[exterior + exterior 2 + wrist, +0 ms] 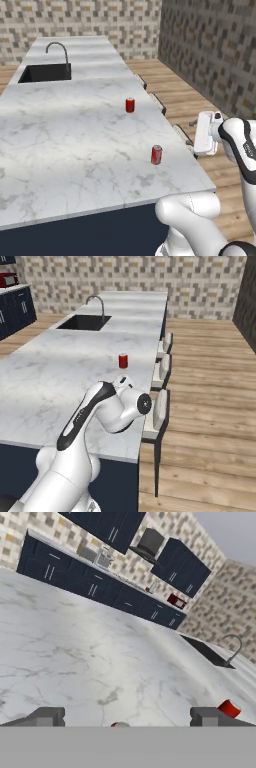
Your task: Four empty soda cans are scattered around the kitchen. Gather all the cans and cluster them next to the stove for recycling.
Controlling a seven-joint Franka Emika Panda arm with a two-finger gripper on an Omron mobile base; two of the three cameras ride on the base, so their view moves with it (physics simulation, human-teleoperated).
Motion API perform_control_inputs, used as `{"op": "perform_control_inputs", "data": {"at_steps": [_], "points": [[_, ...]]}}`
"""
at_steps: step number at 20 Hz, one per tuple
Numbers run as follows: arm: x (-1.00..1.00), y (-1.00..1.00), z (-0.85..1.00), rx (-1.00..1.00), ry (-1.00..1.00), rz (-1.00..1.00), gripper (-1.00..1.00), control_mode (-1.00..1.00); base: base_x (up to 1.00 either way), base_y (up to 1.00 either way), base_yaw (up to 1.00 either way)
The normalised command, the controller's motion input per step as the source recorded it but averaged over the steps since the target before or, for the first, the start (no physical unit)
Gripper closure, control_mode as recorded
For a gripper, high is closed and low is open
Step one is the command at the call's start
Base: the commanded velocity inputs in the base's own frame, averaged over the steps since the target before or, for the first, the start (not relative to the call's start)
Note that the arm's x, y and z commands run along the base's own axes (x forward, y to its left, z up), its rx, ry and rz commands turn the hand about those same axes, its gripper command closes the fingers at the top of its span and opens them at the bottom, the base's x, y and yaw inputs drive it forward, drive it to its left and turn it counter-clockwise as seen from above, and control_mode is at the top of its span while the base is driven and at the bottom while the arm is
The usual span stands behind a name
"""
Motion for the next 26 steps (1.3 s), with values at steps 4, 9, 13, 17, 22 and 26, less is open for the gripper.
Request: {"op": "perform_control_inputs", "data": {"at_steps": [4,9,13,17,22,26], "points": [[0.02,0.02,0.0,0.0,0.0,0.0,-1.0,-1.0,0.0,0.0,0.0],[0.09,0.08,-0.1,0.0,0.13,0.0,-1.0,-1.0,0.0,0.0,0.0],[0.12,0.09,-0.15,0.0,0.23,0.05,-1.0,-1.0,0.0,0.0,0.0],[0.01,-0.01,-0.16,0.0,0.11,0.14,-1.0,-1.0,0.0,0.0,0.0],[-0.11,-0.05,-0.23,0.04,0.02,0.18,-1.0,-1.0,0.0,0.0,0.0],[-0.04,0.0,-0.21,0.03,0.0,0.09,-1.0,-1.0,0.0,0.0,0.0]]}}
